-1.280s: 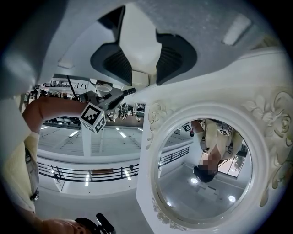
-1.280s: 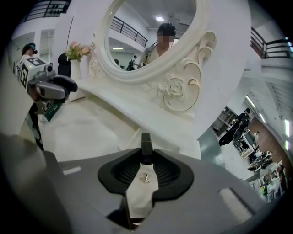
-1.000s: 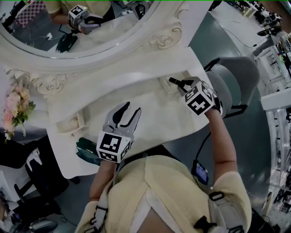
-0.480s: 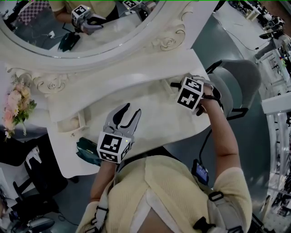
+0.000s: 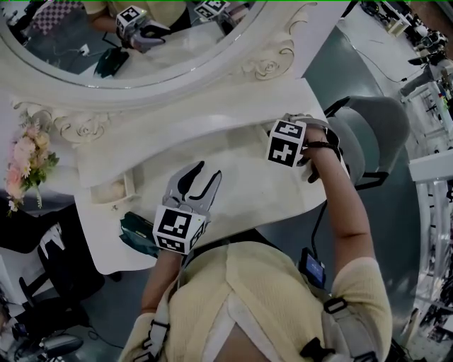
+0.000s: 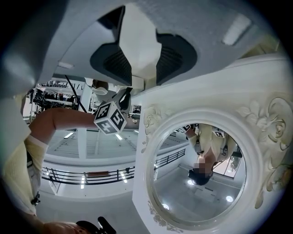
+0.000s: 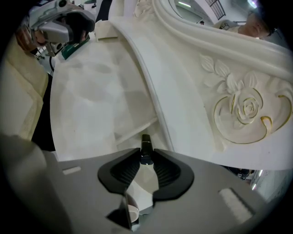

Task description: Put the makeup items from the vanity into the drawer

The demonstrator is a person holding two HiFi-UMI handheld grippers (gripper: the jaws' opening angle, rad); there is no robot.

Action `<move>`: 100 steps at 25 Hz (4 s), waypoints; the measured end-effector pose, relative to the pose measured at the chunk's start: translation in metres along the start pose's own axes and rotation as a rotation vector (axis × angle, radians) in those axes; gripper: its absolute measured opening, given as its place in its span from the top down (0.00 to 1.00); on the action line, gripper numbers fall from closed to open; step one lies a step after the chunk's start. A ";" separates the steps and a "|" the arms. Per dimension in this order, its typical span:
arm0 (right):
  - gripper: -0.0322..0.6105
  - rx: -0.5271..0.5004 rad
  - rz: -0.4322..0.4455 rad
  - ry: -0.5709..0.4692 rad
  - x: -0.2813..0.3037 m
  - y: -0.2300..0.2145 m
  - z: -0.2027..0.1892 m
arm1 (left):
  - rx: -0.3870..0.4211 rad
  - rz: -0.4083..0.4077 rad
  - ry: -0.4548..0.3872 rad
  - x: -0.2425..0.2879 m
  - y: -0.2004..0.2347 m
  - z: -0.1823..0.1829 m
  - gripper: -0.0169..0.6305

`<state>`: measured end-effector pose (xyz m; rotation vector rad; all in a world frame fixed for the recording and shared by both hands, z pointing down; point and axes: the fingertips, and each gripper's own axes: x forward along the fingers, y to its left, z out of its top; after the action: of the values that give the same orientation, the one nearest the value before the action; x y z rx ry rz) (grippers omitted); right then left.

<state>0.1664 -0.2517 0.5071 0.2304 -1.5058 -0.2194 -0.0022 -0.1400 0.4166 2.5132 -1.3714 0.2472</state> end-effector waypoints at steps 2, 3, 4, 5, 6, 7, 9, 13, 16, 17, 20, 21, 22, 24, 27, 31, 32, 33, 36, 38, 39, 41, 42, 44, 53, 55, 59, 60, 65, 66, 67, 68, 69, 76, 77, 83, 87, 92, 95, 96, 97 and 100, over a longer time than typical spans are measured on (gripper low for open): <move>0.80 0.001 -0.026 -0.029 0.001 -0.001 0.005 | -0.005 0.004 0.001 0.000 0.001 -0.001 0.70; 0.80 0.003 -0.039 -0.042 0.001 -0.002 0.006 | -0.009 0.006 0.000 -0.001 0.002 -0.001 0.70; 0.79 0.006 -0.049 -0.053 0.002 -0.003 0.008 | -0.012 0.007 -0.001 -0.001 0.002 -0.002 0.70; 0.79 0.011 -0.057 -0.062 0.002 -0.004 0.009 | -0.015 0.007 -0.001 -0.001 0.003 -0.002 0.70; 0.79 0.016 -0.065 -0.072 0.002 -0.005 0.010 | -0.018 0.007 -0.001 -0.001 0.003 -0.002 0.70; 0.79 0.023 -0.073 -0.083 0.001 -0.006 0.012 | -0.020 0.007 -0.002 -0.001 0.004 -0.002 0.70; 0.78 0.044 -0.095 -0.114 -0.002 -0.009 0.015 | -0.025 0.007 -0.005 -0.001 0.004 -0.001 0.70; 0.77 0.108 -0.150 -0.188 -0.013 -0.016 0.018 | -0.033 0.007 -0.010 -0.001 0.005 0.000 0.70; 0.77 0.150 -0.197 -0.240 -0.024 -0.020 0.019 | -0.040 0.010 -0.016 -0.002 0.006 0.002 0.70; 0.77 0.163 -0.206 -0.255 -0.027 -0.020 0.020 | -0.043 0.011 -0.017 -0.003 0.006 0.002 0.70; 0.78 0.197 -0.221 -0.294 -0.034 -0.017 0.021 | -0.050 0.011 -0.018 -0.004 0.008 0.002 0.70; 0.78 0.206 -0.224 -0.308 -0.037 -0.016 0.022 | -0.051 0.012 -0.018 -0.004 0.009 0.002 0.70; 0.78 0.217 -0.228 -0.323 -0.041 -0.015 0.023 | -0.052 0.013 -0.018 -0.005 0.009 0.002 0.70; 0.78 0.243 -0.233 -0.356 -0.049 -0.013 0.024 | -0.052 0.017 -0.017 -0.006 0.010 0.003 0.70; 0.79 0.315 -0.217 -0.405 -0.060 -0.008 0.025 | -0.054 0.023 -0.015 -0.008 0.013 0.003 0.70; 0.79 0.415 -0.179 -0.481 -0.073 0.001 0.030 | -0.057 0.037 -0.017 -0.013 0.016 0.004 0.70; 0.79 0.435 -0.181 -0.495 -0.076 0.001 0.030 | -0.059 0.039 -0.019 -0.014 0.018 0.005 0.70; 0.79 0.453 -0.187 -0.506 -0.077 0.002 0.030 | -0.062 0.041 -0.021 -0.015 0.019 0.006 0.70; 0.80 0.504 -0.200 -0.538 -0.082 0.003 0.030 | -0.065 0.049 -0.024 -0.018 0.022 0.007 0.70; 0.81 0.550 -0.196 -0.578 -0.087 0.004 0.032 | -0.065 0.055 -0.023 -0.019 0.023 0.008 0.70; 0.81 0.579 -0.191 -0.605 -0.091 0.005 0.033 | -0.066 0.058 -0.024 -0.020 0.024 0.008 0.70; 0.81 0.636 -0.185 -0.657 -0.096 0.006 0.035 | -0.070 0.064 -0.024 -0.020 0.025 0.008 0.71; 0.82 0.661 -0.189 -0.679 -0.097 0.006 0.034 | -0.072 0.067 -0.024 -0.020 0.026 0.009 0.71; 0.82 0.706 -0.200 -0.715 -0.099 0.006 0.033 | -0.073 0.069 -0.022 -0.021 0.027 0.009 0.71; 0.84 0.909 -0.167 -0.847 -0.102 0.016 0.032 | -0.078 0.069 -0.017 -0.021 0.027 0.009 0.72; 0.84 0.934 -0.146 -0.874 -0.104 0.019 0.034 | -0.078 0.072 -0.018 -0.021 0.027 0.009 0.72; 0.85 0.940 -0.126 -0.884 -0.104 0.027 0.039 | -0.081 0.076 -0.022 -0.021 0.026 0.010 0.73; 0.85 0.945 -0.120 -0.888 -0.104 0.028 0.040 | -0.082 0.077 -0.023 -0.022 0.026 0.010 0.73; 0.91 0.991 -0.099 -0.920 -0.104 0.033 0.042 | -0.089 0.082 -0.022 -0.023 0.027 0.009 0.73; 0.94 0.999 -0.101 -0.928 -0.104 0.033 0.042 | -0.090 0.083 -0.021 -0.024 0.027 0.009 0.73; 0.95 1.006 -0.102 -0.937 -0.105 0.033 0.043 | -0.092 0.084 -0.021 -0.024 0.028 0.009 0.73; 0.95 1.011 -0.100 -0.947 -0.106 0.034 0.043 | -0.093 0.085 -0.022 -0.025 0.028 0.009 0.73; 0.95 1.016 -0.096 -0.957 -0.106 0.035 0.044 | -0.094 0.086 -0.022 -0.025 0.028 0.009 0.73; 0.95 1.031 -0.052 -0.960 -0.102 0.044 0.047 | -0.091 0.083 -0.022 -0.026 0.026 0.008 0.73; 0.95 1.037 -0.044 -0.959 -0.101 0.045 0.047 | -0.090 0.082 -0.022 -0.026 0.026 0.008 0.73; 0.95 1.062 -0.024 -0.963 -0.100 0.048 0.048 | -0.089 0.076 -0.015 -0.026 0.023 0.006 0.73; 0.95 1.061 -0.034 -0.968 -0.103 0.047 0.047 | -0.090 0.075 -0.014 -0.027 0.022 0.006 0.73; 0.95 1.076 -0.048 -0.969 -0.104 0.045 0.045 | -0.090 0.075 -0.009 -0.028 0.021 0.006 0.73; 0.95 1.091 -0.066 -0.973 -0.105 0.043 0.041 | -0.090 0.077 -0.011 -0.028 0.020 0.007 0.73; 0.95 1.098 -0.074 -0.977 -0.106 0.041 0.040 | -0.090 0.077 -0.012 -0.028 0.020 0.007 0.73; 0.95 1.106 -0.083 -0.981 -0.106 0.040 0.039 | -0.089 0.076 -0.013 -0.028 0.019 0.008 0.73; 0.95 1.121 -0.108 -0.991 -0.109 0.037 0.036 | -0.087 0.065 -0.020 -0.028 0.016 0.009 0.73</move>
<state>0.1241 -0.1863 0.4154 1.2301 -2.4757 0.5481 -0.0305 -0.1287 0.4026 2.4095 -1.4414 0.1712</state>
